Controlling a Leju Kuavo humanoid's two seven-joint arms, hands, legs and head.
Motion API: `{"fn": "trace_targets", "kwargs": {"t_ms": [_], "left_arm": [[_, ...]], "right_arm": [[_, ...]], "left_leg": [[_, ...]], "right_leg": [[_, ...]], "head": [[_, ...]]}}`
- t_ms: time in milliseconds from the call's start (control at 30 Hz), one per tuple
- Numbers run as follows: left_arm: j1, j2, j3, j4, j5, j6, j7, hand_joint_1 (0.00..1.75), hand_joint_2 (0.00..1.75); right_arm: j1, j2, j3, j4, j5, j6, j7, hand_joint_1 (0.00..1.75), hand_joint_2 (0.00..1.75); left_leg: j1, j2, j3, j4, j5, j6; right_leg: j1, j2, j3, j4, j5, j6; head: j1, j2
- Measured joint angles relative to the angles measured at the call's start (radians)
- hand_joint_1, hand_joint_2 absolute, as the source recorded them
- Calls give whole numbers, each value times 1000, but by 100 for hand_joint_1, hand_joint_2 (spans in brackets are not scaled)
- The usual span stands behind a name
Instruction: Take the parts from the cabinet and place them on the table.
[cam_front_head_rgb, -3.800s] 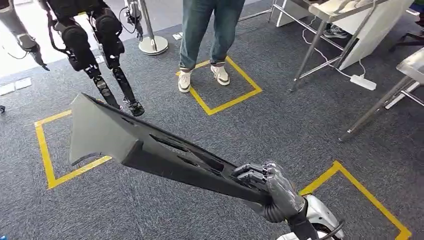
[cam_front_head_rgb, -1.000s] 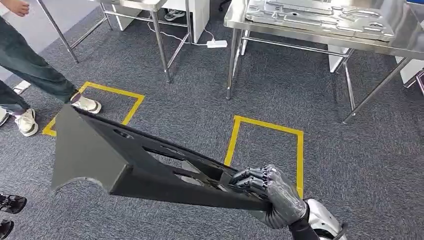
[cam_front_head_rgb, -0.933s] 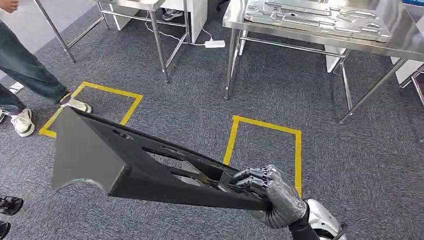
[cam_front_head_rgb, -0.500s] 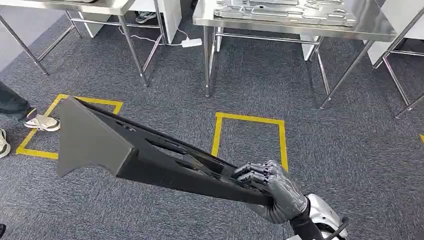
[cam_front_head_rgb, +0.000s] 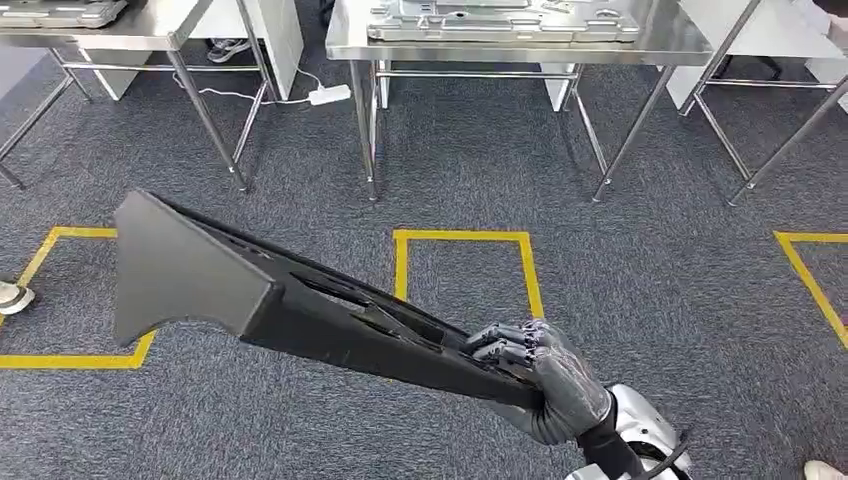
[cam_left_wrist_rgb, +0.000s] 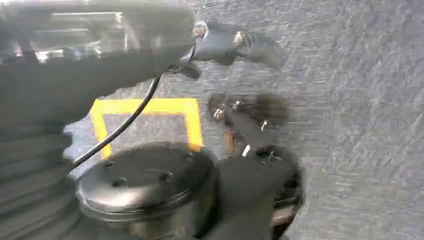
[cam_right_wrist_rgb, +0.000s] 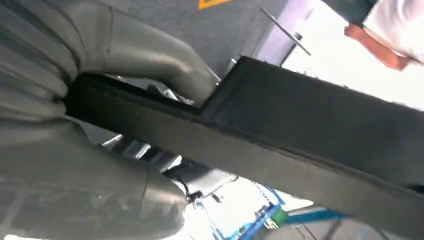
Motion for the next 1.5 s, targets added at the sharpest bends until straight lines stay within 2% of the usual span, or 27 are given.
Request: {"fn": "trace_targets", "kwargs": {"t_ms": [33, 100, 133, 200, 233, 267, 333, 367, 400, 533, 567, 633, 700, 733, 800, 867, 900, 1033, 1067, 1100, 1133, 1233, 1300, 1367, 1400, 1467, 1500], "left_arm": [[-1, -1, 0, 0, 0, 0, 0, 0, 175], [-3, 0, 0, 0, 2, -1, -1, 0, 175], [-2, 0, 0, 0, 2, -1, 0, 0, 175], [2, 0, 1, 0, 2, -2, 1, 0, 175], [2, 0, 1, 0, 2, -2, 1, 0, 175], [0, 0, 1, 0, 2, -2, 1, 0, 175], [-1, 0, 1, 0, 3, -4, 4, 0, 175], [-1, 0, 1, 0, 4, -5, 4, 0, 175], [-2, 0, 1, 0, 7, -7, 4, 0, 175], [-5, 0, 2, 0, 8, -13, 5, 0, 175], [-7, 0, 2, 0, 8, -16, 5, 0, 175], [-7, 0, 2, 0, 8, -18, 6, 0, 175], [-2, 0, 2, 0, 8, -18, 8, 0, 175], [1, 0, 2, 0, 8, -18, 8, 0, 175], [1, 0, 2, 0, 8, -18, 8, 0, 175], [1, 0, 2, 0, 8, -18, 8, 0, 175], [1, 0, 3, 0, 9, -18, 9, 0, 175], [0, 0, 3, 0, 17, -21, 10, 0, 175], [-3, 0, 3, 0, 18, -24, 8, 0, 175], [-4, 0, 3, 0, 19, -29, 6, 0, 175], [-4, 0, 3, 0, 19, -32, 5, 0, 175], [1, 0, 4, 0, 21, -40, 7, 0, 175], [0, 0, 4, 0, 21, -42, 7, 0, 175], [-1, 0, 4, 0, 21, -47, 10, 0, 175], [-1, 0, 4, 0, 21, -48, 10, 0, 175], [-1, 0, 5, 0, 21, -50, 11, 0, 175], [0, 1, 5, 0, 21, -50, 11, 0, 175]], "right_arm": [[0, 0, 0, 0, 0, 0, 0, 175, 175], [-6, 0, 0, 0, -1, 0, -2, 175, 175], [-11, 0, 1, 1, -2, 0, -2, 175, 175], [-11, 2, 4, 4, -3, 2, -2, 175, 175], [-11, 2, 6, 6, -3, 3, -2, 175, 175], [-11, 2, 7, 8, -3, 4, -2, 175, 175], [-11, 2, 8, 10, -3, 6, -2, 175, 175], [-11, 2, 8, 10, -3, 6, -2, 175, 175], [-14, 2, 8, 11, -3, 7, -2, 175, 175], [-8, 2, 8, 11, -6, 8, -3, 175, 175], [-6, 3, 9, 10, -6, 8, -3, 175, 175], [-10, 3, 9, 11, -8, 9, -3, 175, 175], [-7, 3, 10, 11, -8, 10, -3, 175, 175], [-7, 3, 10, 11, -8, 10, -3, 175, 175], [-6, 4, 10, 11, -8, 10, -3, 175, 175], [-6, 5, 10, 11, -8, 10, -3, 175, 175], [-7, 6, 10, 11, -8, 10, -3, 175, 175], [-7, 6, 12, 11, -13, 15, -6, 175, 175], [-7, 6, 12, 12, -19, 18, -8, 175, 175], [-10, 6, 13, 12, -26, 18, -11, 175, 175], [-16, 6, 13, 12, -30, 20, -13, 175, 175], [-18, 7, 16, 18, -31, 27, -15, 175, 175], [-18, 7, 18, 21, -31, 27, -18, 175, 175], [-18, 7, 18, 21, -31, 27, -21, 175, 175], [-19, 7, 18, 21, -31, 27, -23, 175, 175], [-18, 7, 20, 23, -32, 27, -24, 175, 175], [-17, 7, 20, 24, -32, 27, -25, 175, 175]], "left_leg": [[9, 13, 3, -7, 3, 8], [10, 36, 7, -9, 1, 16], [8, 49, 7, -9, -1, 18], [7, 79, 7, -8, -4, 22], [7, 92, 8, -8, -6, 22], [7, 102, 9, -8, -8, 22], [8, 120, 18, -8, -14, 17], [8, 127, 23, -8, -17, 13], [0, 133, 23, -9, -20, 8], [-5, 159, 40, -22, -22, -11], [1, 137, 41, -13, -32, -17], [1, 83, -9, 102, -97, -16], [0, 70, -92, 268, -158, -18], [0, 70, -112, 300, -157, -18], [3, 70, -88, 224, -90, -18], [11, 41, -15, 43, 7, -19], [16, -5, -2, 10, -2, -21], [8, 19, 0, -2, -2, -4], [15, 28, 2, -7, 1, 3], [15, 34, 4, -8, 0, 8], [15, 44, 4, -8, -1, 11], [14, 68, 4, -7, -5, 15], [16, 75, 7, -7, -8, 13], [20, 77, 16, -7, -13, 4], [19, 77, 17, -8, -16, -1], [8, 76, 16, -10, -17, -10], [5, 76, 20, -11, -20, 7]], "right_leg": [[6, 11, -4, 4, -4, 3], [13, -62, -34, 80, -42, 5], [11, -81, -69, 150, -80, 7], [9, -95, -142, 288, -133, 9], [9, -96, -155, 305, -127, 10], [9, -98, -143, 276, -100, 11], [9, -113, -61, 105, -5, 9], [11, -143, -20, 20, 22, 7], [26, -172, -12, 7, 0, 6], [22, -138, -11, 2, 4, -12], [9, -132, -4, -4, 7, -20], [9, -121, 1, -5, 4, -37], [11, -102, 3, -4, 2, -40], [11, -92, 4, -4, 1, -40], [8, -68, 9, -2, -1, -38], [4, -45, 15, 4, -9, -26], [8, -38, 11, 10, -14, -19], [0, -8, 2, 3, -7, 1], [-1, -21, 2, 7, -11, 3], [6, -64, -11, 35, -29, 6], [5, -83, -43, 95, -62, 8], [2, -95, -158, 311, -135, 11], [-1, -96, -143, 263, -83, 14], [-2, -105, -50, 72, 14, 13], [-2, -116, -23, 19, 12, 15], [5, -115, -23, 9, 8, 9], [-1, -114, -22, 6, 10, 11]], "head": [[0, 0], [1, 0], [1, 0], [1, 0], [1, 0], [1, 0], [1, 0], [1, 0], [1, 0], [0, 0], [0, 0], [-2, 0], [-2, 0], [-2, 0], [-2, 0], [-2, 0], [-2, 0], [0, 0], [0, 0], [2, 0], [2, 0], [2, 0], [2, 0], [2, 0], [2, 0], [0, 0], [0, 0]]}}
